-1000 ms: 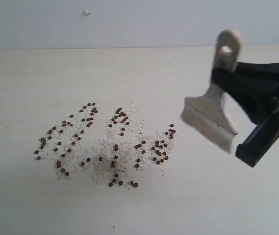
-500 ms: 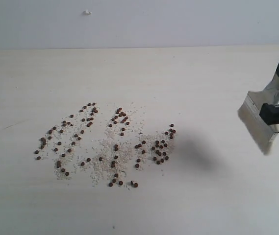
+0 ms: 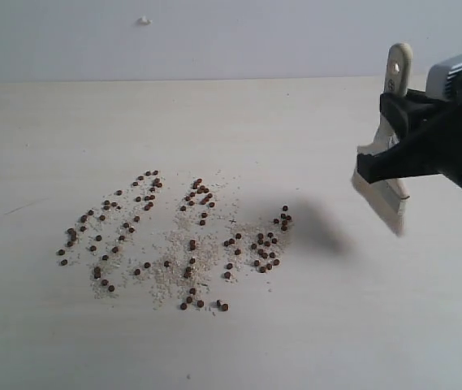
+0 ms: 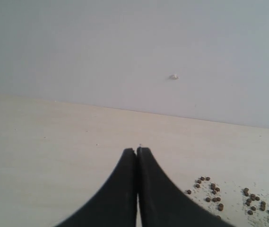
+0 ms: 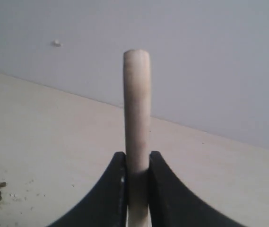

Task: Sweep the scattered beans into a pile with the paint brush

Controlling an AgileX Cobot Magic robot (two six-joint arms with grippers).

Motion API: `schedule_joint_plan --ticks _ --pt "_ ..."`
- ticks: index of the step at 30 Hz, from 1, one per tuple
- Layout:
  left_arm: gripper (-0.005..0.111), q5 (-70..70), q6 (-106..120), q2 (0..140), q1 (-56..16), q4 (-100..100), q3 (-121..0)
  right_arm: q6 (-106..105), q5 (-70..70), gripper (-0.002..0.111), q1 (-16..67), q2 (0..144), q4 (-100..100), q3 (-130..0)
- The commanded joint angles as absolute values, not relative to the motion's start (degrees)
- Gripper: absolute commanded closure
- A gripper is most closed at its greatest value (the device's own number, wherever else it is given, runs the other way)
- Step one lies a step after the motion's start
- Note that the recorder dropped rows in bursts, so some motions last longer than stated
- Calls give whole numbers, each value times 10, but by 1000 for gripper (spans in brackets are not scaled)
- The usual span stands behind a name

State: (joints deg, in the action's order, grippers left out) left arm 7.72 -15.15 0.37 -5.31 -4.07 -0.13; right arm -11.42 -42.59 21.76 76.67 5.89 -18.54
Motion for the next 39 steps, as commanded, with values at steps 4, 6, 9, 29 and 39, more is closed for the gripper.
schedule_joint_plan --ticks 4,6,9,29,39 --pt "107 77 -151 0 -51 -38 0 -224 -426 108 265 811 265 -225" --pt "107 77 -151 0 -51 -38 0 -293 -463 108 311 836 358 -233" --pt "107 77 -151 0 -51 -38 0 -338 -533 108 384 881 444 -247" --pt "107 77 -151 0 -51 -38 0 -343 -556 108 557 1092 621 -467" --pt "107 77 -151 0 -51 -38 0 -406 -517 108 583 1149 647 -615"
